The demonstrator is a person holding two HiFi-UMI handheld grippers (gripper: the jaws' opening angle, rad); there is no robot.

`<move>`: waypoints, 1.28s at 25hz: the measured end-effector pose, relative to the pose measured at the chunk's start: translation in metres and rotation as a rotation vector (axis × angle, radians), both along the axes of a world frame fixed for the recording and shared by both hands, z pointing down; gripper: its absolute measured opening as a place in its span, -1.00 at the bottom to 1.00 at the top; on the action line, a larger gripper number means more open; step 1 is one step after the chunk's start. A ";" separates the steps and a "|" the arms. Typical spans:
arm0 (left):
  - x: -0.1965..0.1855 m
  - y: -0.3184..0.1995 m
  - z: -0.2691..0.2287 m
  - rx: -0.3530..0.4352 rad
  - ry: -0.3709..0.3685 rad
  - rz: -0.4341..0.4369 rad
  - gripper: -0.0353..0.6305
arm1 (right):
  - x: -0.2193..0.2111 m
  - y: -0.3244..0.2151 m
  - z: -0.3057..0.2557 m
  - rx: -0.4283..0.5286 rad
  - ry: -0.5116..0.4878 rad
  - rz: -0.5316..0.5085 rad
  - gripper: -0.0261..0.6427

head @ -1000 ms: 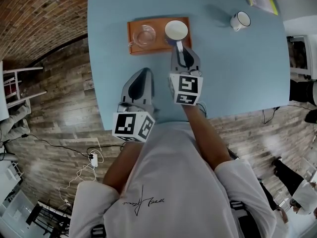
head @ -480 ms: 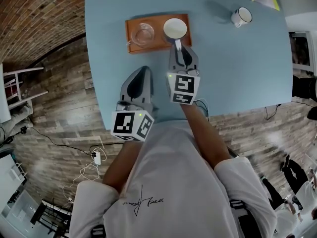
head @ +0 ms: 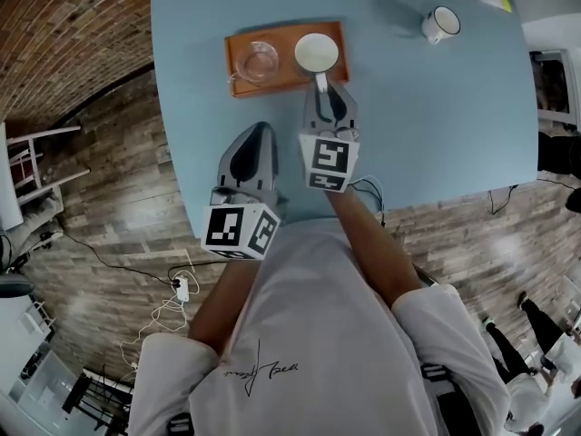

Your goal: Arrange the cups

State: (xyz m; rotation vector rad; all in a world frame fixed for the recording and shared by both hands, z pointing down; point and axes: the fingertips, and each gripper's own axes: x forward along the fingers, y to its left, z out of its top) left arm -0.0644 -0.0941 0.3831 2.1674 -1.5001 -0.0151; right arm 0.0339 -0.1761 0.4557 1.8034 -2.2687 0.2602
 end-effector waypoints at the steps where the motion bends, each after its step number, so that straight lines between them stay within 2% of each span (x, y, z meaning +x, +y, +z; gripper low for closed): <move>1: 0.000 0.000 0.000 0.000 -0.001 0.001 -0.87 | -0.001 0.000 0.000 0.003 0.002 0.001 -0.74; 11: 0.004 0.001 0.003 -0.009 -0.002 0.012 -0.87 | -0.003 0.004 0.002 0.016 -0.002 0.031 -0.73; 21: 0.004 0.002 0.004 -0.012 -0.001 0.011 -0.87 | -0.007 0.007 0.008 -0.011 -0.016 0.013 -0.73; 32: 0.005 0.002 0.002 0.009 -0.019 0.003 -0.87 | -0.010 0.022 0.011 -0.040 -0.020 -0.060 -0.52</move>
